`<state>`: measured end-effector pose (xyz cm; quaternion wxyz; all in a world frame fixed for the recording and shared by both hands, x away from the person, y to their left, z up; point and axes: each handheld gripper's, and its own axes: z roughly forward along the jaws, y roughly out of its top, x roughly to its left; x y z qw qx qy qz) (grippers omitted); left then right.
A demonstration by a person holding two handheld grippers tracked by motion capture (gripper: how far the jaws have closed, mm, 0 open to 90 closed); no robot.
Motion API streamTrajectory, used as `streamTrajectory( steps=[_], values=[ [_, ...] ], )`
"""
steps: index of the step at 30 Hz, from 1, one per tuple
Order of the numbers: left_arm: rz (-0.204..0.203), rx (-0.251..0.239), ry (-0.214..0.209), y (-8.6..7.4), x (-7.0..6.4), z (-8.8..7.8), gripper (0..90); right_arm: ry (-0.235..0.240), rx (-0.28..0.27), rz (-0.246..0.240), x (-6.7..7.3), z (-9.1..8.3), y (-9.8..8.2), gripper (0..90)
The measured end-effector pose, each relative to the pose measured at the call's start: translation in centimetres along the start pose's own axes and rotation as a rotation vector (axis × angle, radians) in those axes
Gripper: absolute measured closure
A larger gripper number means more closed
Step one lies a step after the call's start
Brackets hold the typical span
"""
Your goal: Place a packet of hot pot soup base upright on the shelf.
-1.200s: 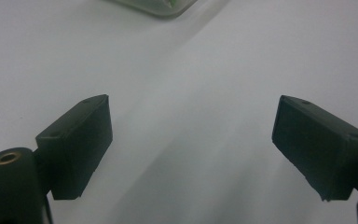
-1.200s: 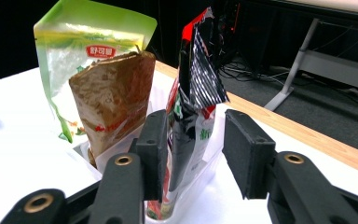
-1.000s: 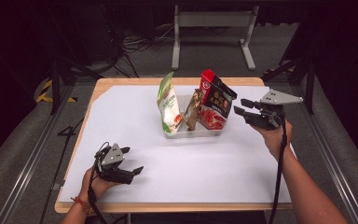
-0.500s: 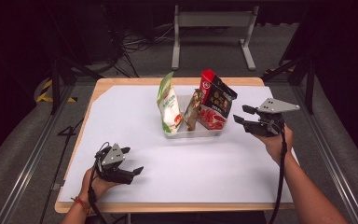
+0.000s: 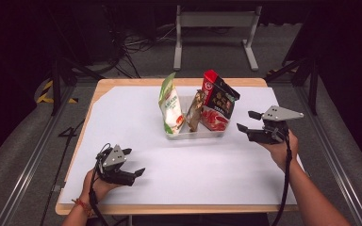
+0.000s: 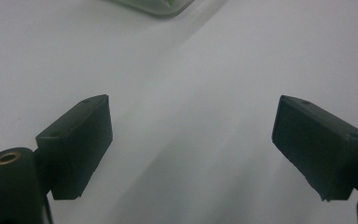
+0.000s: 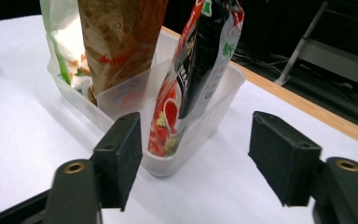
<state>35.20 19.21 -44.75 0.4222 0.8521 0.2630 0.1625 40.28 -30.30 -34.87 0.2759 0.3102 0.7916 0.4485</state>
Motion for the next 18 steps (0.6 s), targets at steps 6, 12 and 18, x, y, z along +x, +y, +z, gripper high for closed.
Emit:
streamTrajectory(
  steps=[6,12,18],
  values=[
    [-0.003,0.001,-0.005,0.0,0.0,0.0,13.3,-0.012,0.013,-0.021,0.1,-0.4,-0.9,27.7],
    [0.002,0.004,-0.001,0.1,-0.1,0.0,13.3,-0.015,0.025,-0.037,0.1,-1.0,-1.8,25.3],
    [0.001,0.004,-0.002,0.1,-0.1,0.0,13.2,-0.023,0.035,-0.064,0.3,-1.7,-2.7,23.6]
  ],
)
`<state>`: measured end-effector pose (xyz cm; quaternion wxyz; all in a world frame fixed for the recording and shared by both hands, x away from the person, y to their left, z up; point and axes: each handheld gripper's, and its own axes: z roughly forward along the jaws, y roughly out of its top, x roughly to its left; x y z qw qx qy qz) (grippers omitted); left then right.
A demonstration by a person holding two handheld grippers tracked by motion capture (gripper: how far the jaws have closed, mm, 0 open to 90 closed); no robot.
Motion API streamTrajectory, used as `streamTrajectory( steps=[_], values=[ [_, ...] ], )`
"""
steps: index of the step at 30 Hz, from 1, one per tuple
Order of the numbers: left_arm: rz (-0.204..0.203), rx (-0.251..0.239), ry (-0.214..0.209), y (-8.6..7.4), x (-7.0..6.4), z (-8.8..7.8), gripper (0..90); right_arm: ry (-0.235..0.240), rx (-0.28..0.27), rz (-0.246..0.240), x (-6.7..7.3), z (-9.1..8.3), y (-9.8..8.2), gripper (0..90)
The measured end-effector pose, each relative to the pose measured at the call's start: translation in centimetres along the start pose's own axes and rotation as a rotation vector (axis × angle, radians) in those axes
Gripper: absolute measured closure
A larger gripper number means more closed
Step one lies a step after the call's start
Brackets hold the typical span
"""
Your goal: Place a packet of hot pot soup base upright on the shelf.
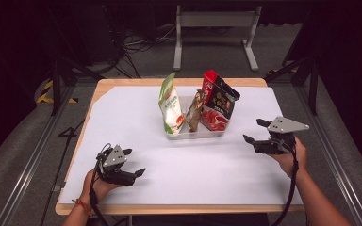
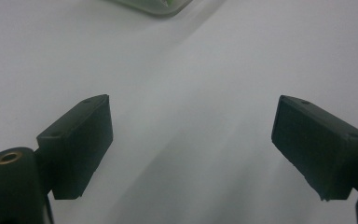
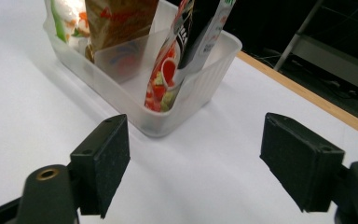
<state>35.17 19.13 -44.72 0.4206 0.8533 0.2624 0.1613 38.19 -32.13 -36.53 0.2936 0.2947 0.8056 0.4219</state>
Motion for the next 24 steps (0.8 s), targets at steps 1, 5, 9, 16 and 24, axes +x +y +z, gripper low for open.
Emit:
streamTrajectory(
  steps=[1,5,9,16,24],
  values=[
    [-0.002,-0.002,-0.001,0.0,0.0,0.0,13.2,0.003,0.004,-0.004,0.0,-0.2,-0.2,23.5],
    [0.001,0.000,0.000,0.0,0.0,0.0,13.2,-0.007,0.009,-0.028,0.1,-0.9,-0.8,23.5],
    [-0.001,0.002,-0.002,0.0,0.0,0.1,13.2,-0.016,0.016,-0.038,0.2,-1.7,-1.6,22.6],
    [0.001,0.003,-0.002,0.0,-0.1,0.1,13.2,-0.032,0.026,-0.050,0.3,-3.0,-2.6,21.4],
    [0.001,0.005,-0.003,0.1,-0.1,0.2,13.1,-0.037,0.045,-0.059,0.5,-4.2,-3.8,20.9]
  ],
)
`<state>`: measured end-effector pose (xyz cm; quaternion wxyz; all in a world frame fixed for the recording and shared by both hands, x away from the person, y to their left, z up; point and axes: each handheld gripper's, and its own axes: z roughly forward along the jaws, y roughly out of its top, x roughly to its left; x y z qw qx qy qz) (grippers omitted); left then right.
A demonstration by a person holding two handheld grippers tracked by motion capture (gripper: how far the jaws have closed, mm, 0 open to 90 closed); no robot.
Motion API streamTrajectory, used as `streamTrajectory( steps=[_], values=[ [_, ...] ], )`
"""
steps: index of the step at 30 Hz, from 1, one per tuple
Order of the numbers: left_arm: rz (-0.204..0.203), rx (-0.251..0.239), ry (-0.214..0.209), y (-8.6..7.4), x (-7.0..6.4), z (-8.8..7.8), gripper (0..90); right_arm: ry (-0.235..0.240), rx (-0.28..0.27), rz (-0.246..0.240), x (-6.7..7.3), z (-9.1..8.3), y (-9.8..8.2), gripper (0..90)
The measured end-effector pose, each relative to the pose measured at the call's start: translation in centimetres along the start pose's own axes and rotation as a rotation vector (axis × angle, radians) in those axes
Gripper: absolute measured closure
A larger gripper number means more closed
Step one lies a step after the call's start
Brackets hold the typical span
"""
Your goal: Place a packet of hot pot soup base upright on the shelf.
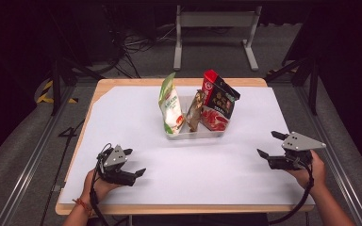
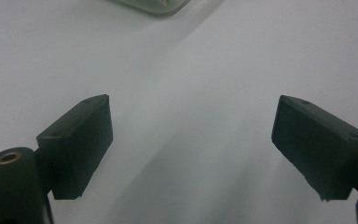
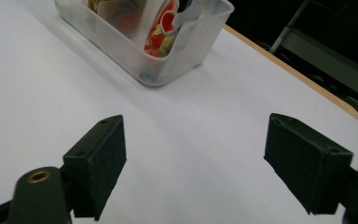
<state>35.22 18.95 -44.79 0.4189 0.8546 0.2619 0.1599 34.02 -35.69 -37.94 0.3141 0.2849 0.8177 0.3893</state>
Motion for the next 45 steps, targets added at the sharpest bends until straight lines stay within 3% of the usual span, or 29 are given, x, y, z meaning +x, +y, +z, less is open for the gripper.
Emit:
streamTrajectory(
  steps=[14,20,26,32,37,45],
  values=[
    [0.002,0.001,-0.003,0.0,0.0,0.0,13.1,-0.022,0.016,-0.002,-0.1,-1.2,-3.9,19.8],
    [0.002,0.000,-0.004,0.0,0.0,0.0,13.0,-0.032,0.031,0.026,-0.5,-1.4,-5.3,19.5],
    [-0.008,-0.009,0.002,-0.2,0.2,-0.3,13.0,-0.038,0.031,0.093,-0.7,-1.8,-7.1,19.6],
    [-0.001,-0.007,0.012,-0.2,0.3,-0.4,13.0,-0.041,0.003,0.120,-0.8,-1.9,-7.1,19.5],
    [0.001,-0.008,0.015,-0.1,0.2,-0.5,13.0,-0.052,0.021,0.102,-0.7,-1.7,-7.0,19.3],
    [0.000,-0.012,0.009,-0.3,0.3,-0.5,13.0,-0.076,0.016,0.123,-0.7,-2.0,-7.1,19.0]
  ],
)
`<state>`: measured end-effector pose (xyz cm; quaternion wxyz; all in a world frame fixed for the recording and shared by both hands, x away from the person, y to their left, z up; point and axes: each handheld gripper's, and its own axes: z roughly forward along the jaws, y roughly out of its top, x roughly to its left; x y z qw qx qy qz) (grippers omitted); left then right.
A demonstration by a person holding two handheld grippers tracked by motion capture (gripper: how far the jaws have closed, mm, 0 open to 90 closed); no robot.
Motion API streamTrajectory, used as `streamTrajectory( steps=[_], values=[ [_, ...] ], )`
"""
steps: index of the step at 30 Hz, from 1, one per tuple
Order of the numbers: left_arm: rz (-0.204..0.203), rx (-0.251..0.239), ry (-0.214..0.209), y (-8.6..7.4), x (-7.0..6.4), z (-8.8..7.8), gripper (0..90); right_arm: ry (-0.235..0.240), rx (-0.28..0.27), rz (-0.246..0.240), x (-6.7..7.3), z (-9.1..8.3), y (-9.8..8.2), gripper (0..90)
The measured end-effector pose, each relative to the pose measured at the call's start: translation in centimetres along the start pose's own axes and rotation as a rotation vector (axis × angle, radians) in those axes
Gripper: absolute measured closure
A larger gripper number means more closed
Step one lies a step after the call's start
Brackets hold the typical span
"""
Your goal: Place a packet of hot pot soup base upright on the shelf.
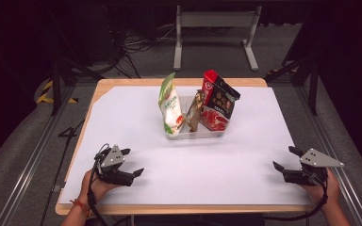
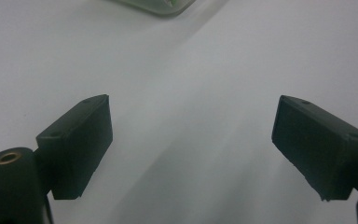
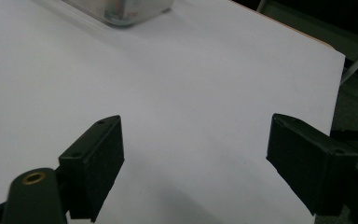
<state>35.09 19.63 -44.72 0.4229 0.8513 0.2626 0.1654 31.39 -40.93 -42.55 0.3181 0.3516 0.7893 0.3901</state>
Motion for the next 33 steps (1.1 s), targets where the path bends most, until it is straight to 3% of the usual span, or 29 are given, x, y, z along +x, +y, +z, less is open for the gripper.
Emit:
streamTrajectory(
  steps=[14,33],
  values=[
    [0.001,0.018,0.001,-0.04,-0.17,0.19,13.0,0.008,0.020,-0.031,0.49,0.78,0.20,19.1],
    [-0.007,0.011,0.006,0.10,0.15,0.24,13.0,0.023,0.020,-0.016,0.59,0.76,0.27,19.0]
  ],
)
